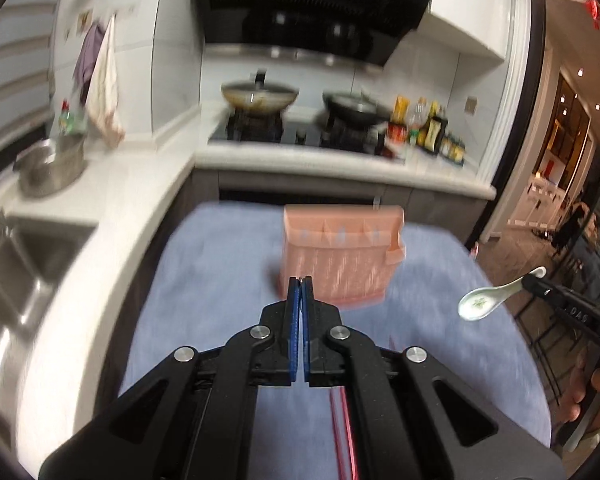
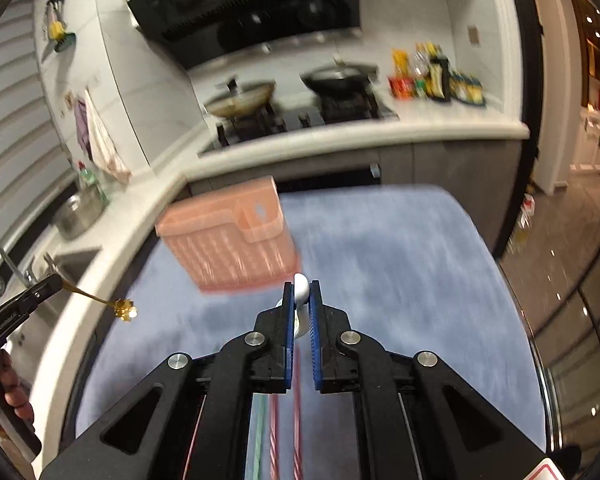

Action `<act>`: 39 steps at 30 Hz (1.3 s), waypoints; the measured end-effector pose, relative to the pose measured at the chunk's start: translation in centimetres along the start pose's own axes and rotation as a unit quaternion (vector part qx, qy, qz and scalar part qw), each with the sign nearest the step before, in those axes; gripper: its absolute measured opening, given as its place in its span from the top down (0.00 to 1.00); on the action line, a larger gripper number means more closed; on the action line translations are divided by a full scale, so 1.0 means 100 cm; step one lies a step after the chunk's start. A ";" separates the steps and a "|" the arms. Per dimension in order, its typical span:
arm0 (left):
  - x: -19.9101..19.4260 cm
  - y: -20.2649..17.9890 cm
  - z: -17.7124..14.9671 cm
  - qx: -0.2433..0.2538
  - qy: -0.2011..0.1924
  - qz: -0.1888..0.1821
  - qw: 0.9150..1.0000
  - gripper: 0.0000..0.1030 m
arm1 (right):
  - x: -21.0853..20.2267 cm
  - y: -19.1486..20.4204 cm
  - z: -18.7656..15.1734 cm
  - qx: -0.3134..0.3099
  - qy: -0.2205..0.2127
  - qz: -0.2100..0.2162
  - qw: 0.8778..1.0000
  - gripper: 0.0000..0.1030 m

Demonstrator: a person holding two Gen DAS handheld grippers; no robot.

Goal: Organize utensils
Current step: 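Carry both spoons into the pink holder and open both tools, then grasp a dark-red chopstick with the right tool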

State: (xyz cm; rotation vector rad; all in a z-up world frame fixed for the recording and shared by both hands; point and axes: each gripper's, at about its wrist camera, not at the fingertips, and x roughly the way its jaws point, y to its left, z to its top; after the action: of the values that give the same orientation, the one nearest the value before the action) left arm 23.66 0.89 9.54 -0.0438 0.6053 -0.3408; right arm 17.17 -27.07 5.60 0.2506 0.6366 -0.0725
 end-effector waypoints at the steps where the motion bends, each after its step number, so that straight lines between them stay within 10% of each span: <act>1: 0.007 -0.002 0.017 0.002 -0.013 -0.001 1.000 0.99 | 0.006 0.005 0.013 -0.001 -0.007 0.003 1.000 0.93; 10: 0.087 -0.008 0.080 0.011 -0.026 0.011 1.000 0.99 | 0.090 0.035 0.092 -0.008 -0.017 0.019 1.000 0.93; 21: 0.149 0.004 0.059 -0.002 0.029 0.022 0.999 0.98 | 0.168 0.037 0.089 -0.001 0.039 0.015 0.999 0.92; 23: 0.148 0.006 0.057 -0.013 0.023 0.034 0.999 0.85 | 0.171 0.036 0.086 0.001 0.039 0.015 0.999 0.89; 25: 0.141 0.008 0.056 -0.022 0.012 0.044 0.999 0.42 | 0.163 0.035 0.088 0.004 0.027 0.009 1.000 0.81; 32: 0.092 0.006 0.035 -0.007 0.002 0.060 0.998 0.39 | 0.098 0.024 0.081 0.012 -0.001 0.025 1.000 0.71; 39: 0.037 0.015 -0.043 -0.029 0.036 0.054 0.997 0.22 | 0.031 0.004 -0.011 -0.006 0.038 0.001 0.999 0.65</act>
State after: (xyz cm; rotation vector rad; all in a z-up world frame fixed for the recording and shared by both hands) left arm 24.47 1.38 3.74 -0.0540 0.6868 -0.2216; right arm 19.07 -26.38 2.93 0.2429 0.7127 -0.0563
